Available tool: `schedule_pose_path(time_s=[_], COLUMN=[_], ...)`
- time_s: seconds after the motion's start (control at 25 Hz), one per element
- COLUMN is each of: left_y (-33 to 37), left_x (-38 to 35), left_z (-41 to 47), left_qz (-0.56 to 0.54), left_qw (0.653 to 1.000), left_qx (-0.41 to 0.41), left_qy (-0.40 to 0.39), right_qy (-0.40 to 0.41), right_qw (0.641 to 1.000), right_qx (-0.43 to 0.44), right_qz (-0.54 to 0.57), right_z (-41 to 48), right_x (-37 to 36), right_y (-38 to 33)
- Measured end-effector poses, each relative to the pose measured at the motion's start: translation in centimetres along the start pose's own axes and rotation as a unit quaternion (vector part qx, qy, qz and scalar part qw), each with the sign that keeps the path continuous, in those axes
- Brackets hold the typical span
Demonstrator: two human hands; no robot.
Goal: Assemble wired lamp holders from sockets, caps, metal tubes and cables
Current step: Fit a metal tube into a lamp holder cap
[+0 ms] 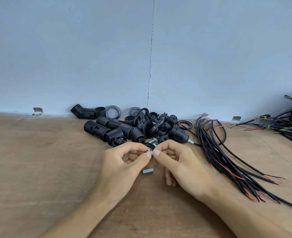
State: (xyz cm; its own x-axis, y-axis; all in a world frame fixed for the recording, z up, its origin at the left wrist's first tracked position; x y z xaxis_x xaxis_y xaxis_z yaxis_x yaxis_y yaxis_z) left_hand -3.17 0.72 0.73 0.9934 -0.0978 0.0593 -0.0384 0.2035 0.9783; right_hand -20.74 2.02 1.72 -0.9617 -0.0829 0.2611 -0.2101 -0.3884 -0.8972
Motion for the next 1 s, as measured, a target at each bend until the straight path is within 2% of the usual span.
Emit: schedule_pose_path(time_s=[0.2,0.32,0.48,0.76,0.92,1.0], left_y=[0.14,0.26,0.13,-0.11,-0.35,-0.45], left_x=[-0.19,-0.32,-0.26,-0.27,-0.38,-0.36], left_z=[-0.24,-0.32,-0.18,-0.21,-0.2,-0.09], left_qz=[0.021,0.02,0.025,0.055,0.058,0.055], left_qw=[1.0,1.0,0.999,0.998,0.998,0.998], left_qx=[0.007,0.002,-0.017,-0.016,-0.018,-0.023], left_qy=[-0.005,-0.002,0.028,-0.008,0.003,0.008], right_qy=[0.011,0.011,0.008,0.014,0.027,0.024], right_qw=[0.999,0.999,1.0,1.0,0.999,0.999], right_qx=[-0.033,-0.016,0.008,0.012,-0.032,-0.016], right_qz=[-0.02,-0.045,0.012,0.014,-0.015,-0.013], right_z=[0.1,0.12,0.1,0.12,0.19,0.08], right_x=[-0.21,-0.29,-0.03,0.11,-0.07,-0.1], right_y=[0.3,0.35,0.47,0.13,0.15,0.16])
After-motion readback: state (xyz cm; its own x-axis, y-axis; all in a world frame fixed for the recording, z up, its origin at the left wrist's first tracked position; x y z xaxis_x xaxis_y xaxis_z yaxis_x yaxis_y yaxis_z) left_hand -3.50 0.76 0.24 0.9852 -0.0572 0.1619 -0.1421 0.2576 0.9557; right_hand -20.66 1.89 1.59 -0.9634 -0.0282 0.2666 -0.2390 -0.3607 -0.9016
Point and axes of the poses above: each hand's wrist, its own z-axis towards the middle knuckle, its own x-axis out of the back of the hand, y = z × x, the point moved 1 cm from there along z, towards the middle knuckle, and after that the axes turned 8 degrees about x, right-handed, at the moved point
